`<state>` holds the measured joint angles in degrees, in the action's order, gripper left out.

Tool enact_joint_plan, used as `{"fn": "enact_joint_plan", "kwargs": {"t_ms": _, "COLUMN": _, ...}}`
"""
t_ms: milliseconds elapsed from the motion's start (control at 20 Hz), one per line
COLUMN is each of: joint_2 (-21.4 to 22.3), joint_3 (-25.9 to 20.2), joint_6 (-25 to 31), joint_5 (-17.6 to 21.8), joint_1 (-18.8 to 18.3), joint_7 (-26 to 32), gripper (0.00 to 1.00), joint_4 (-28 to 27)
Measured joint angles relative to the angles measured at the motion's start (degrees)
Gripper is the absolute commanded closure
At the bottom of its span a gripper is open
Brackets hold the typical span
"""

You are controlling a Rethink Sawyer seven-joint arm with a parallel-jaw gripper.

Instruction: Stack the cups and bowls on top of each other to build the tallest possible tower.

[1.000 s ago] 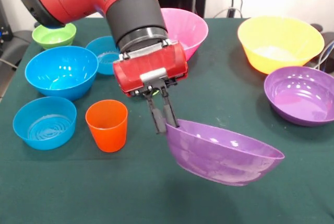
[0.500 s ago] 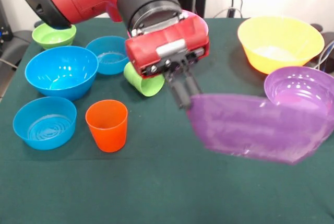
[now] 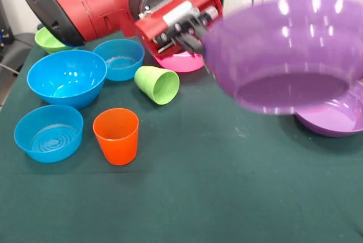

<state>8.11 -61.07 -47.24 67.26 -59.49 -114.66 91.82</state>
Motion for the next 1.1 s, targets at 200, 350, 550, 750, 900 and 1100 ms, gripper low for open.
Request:
{"fn": "enact_joint_plan", "kwargs": {"t_ms": 200, "joint_2": -1.4, "joint_3": 0.6, "joint_6": -9.1, "joint_5": 2.3, "joint_1": -0.5, "joint_7": -3.3, "gripper": 1.0, "joint_4": 0.1}}
{"fn": "enact_joint_plan", "kwargs": {"t_ms": 350, "joint_2": -1.9, "joint_3": 1.3, "joint_6": -14.3, "joint_5": 4.2, "joint_1": -0.5, "joint_7": -4.0, "gripper": 1.0, "joint_4": 0.1}}
{"fn": "enact_joint_plan", "kwargs": {"t_ms": 550, "joint_2": -2.2, "joint_3": 2.3, "joint_6": -20.0, "joint_5": 7.5, "joint_1": -0.1, "joint_7": -4.0, "gripper": 1.0, "joint_4": 0.1}}
{"fn": "enact_joint_plan", "kwargs": {"t_ms": 750, "joint_2": -1.7, "joint_3": 3.6, "joint_6": -23.8, "joint_5": 11.1, "joint_1": 0.8, "joint_7": -4.0, "gripper": 1.0, "joint_4": 0.1}}
{"fn": "enact_joint_plan", "kwargs": {"t_ms": 900, "joint_2": -0.3, "joint_3": 4.6, "joint_6": -25.4, "joint_5": 14.2, "joint_1": 2.2, "joint_7": -4.0, "gripper": 1.0, "joint_4": 0.1}}
{"fn": "enact_joint_plan", "kwargs": {"t_ms": 1100, "joint_2": 1.9, "joint_3": 5.2, "joint_6": -26.0, "joint_5": 16.9, "joint_1": 3.7, "joint_7": -4.0, "gripper": 1.0, "joint_4": 0.1}}
